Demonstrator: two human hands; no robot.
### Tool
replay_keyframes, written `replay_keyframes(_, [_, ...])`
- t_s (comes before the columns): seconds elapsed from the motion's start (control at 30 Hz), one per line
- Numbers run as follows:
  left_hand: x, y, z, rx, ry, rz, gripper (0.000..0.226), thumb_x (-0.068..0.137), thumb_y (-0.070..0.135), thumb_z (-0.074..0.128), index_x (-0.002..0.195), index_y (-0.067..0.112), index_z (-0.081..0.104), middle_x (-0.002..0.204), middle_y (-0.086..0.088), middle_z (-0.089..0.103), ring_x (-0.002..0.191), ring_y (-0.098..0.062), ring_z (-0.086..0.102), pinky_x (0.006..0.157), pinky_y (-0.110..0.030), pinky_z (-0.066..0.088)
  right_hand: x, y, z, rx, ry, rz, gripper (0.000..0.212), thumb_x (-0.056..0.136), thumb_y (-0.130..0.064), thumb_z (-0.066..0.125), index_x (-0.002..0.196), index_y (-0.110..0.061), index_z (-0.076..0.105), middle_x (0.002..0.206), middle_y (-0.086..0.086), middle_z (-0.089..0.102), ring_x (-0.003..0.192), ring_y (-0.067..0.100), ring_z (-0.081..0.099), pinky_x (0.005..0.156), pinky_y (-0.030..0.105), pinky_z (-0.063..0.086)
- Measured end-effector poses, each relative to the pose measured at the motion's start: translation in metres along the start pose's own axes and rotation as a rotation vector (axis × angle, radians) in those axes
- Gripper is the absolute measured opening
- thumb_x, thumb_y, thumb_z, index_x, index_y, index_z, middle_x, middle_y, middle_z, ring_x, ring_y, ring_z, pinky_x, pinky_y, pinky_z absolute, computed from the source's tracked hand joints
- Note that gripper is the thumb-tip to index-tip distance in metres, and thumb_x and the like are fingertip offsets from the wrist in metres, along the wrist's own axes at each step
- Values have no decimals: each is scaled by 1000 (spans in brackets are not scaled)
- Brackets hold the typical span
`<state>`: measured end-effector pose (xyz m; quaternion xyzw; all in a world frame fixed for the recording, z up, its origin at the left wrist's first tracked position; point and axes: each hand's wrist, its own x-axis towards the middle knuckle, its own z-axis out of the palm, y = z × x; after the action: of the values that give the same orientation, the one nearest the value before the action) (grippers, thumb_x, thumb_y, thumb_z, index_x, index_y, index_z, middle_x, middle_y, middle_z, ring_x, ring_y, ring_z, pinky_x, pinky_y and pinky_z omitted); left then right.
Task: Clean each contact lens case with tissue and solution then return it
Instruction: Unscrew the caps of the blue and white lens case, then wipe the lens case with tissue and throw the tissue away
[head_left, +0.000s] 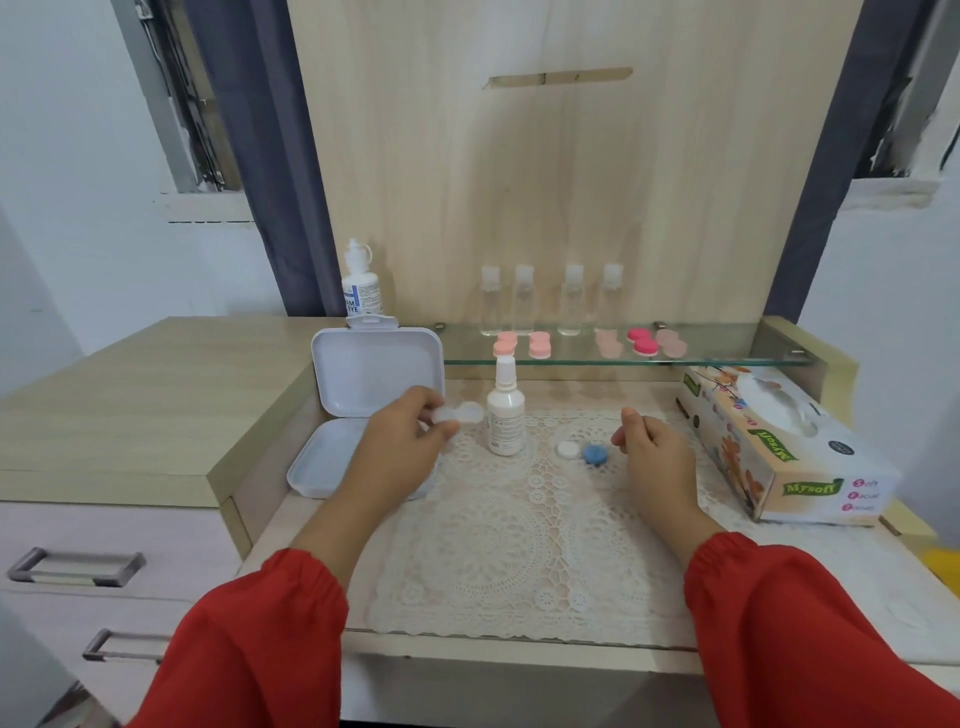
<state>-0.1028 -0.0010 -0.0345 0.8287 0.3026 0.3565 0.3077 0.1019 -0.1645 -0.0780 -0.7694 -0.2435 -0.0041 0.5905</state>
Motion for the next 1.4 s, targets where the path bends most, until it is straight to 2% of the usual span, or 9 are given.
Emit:
replay_keyframes(0.13, [-11, 31, 45, -109, -204, 13, 14, 85, 21, 69, 96, 23, 61, 91, 8, 57, 69, -3, 48, 66, -19, 38, 5, 2, -3, 155, 69, 124, 43, 99, -34, 45, 65, -13, 60, 75, 1, 63, 76, 14, 56, 65, 29, 40])
replay_keyframes(0.23, [-16, 38, 78, -68, -291, -1, 18, 84, 26, 70, 100, 22, 63, 101, 4, 57, 85, -9, 53, 73, -22, 40, 5, 3, -3, 169, 79, 126, 43, 99, -33, 46, 65, -11, 60, 75, 2, 63, 74, 14, 56, 65, 28, 41])
replay_keyframes(0.67, [-15, 26, 112, 93, -298, 24, 39, 79, 32, 74, 115, 22, 65, 105, 6, 54, 98, -9, 52, 85, -22, 41, 6, 3, -2, 178, 87, 120, 43, 99, -33, 47, 63, -14, 60, 69, -2, 61, 71, 11, 56, 65, 28, 41])
replay_keyframes(0.83, [-18, 25, 111, 39, -266, 22, 44, 81, 35, 72, 122, 22, 62, 101, 9, 54, 89, -4, 50, 78, -19, 36, -5, -5, -3, -18, 70, -116, 36, 101, -32, 42, 75, -15, 62, 79, -2, 60, 79, 11, 55, 69, 30, 43])
replay_keyframes(1.03, [-20, 25, 109, -66, -241, -15, 34, 85, 27, 69, 118, 23, 63, 106, 8, 56, 82, 4, 48, 72, -12, 35, 29, -19, -37, -337, 284, -417, 31, 99, -22, 44, 84, -4, 64, 83, 10, 60, 82, 25, 52, 73, 38, 40])
replay_keyframes(1.2, [-20, 26, 109, -82, -238, -36, 31, 85, 25, 69, 115, 24, 63, 106, 8, 57, 85, 1, 49, 76, -16, 37, 76, -10, -93, -643, 274, -81, 20, 87, 1, 47, 92, 2, 67, 97, 23, 62, 96, 38, 56, 69, 38, 44])
replay_keyframes(1.27, [-19, 26, 109, -85, -236, -38, 30, 85, 24, 69, 115, 24, 63, 105, 8, 58, 83, 1, 49, 76, -18, 38, 86, -4, -107, -717, 148, 51, 11, 88, -1, 52, 80, -1, 60, 99, 22, 62, 90, 36, 58, 65, 34, 41])
replay_keyframes(1.33, [-19, 25, 110, -89, -234, -40, 30, 85, 23, 69, 115, 24, 63, 104, 8, 58, 81, 0, 48, 77, -19, 38, 93, 0, -111, -753, 81, 107, 26, 91, -9, 56, 67, -9, 46, 95, 19, 61, 84, 34, 56, 66, 34, 41])
replay_keyframes(1.4, [-19, 26, 110, -92, -234, -43, 30, 85, 22, 68, 114, 24, 63, 104, 7, 58, 79, 0, 48, 76, -19, 38, 97, 4, -110, -750, 83, 154, 22, 91, -10, 54, 70, -8, 51, 86, 15, 57, 81, 33, 54, 66, 35, 42])
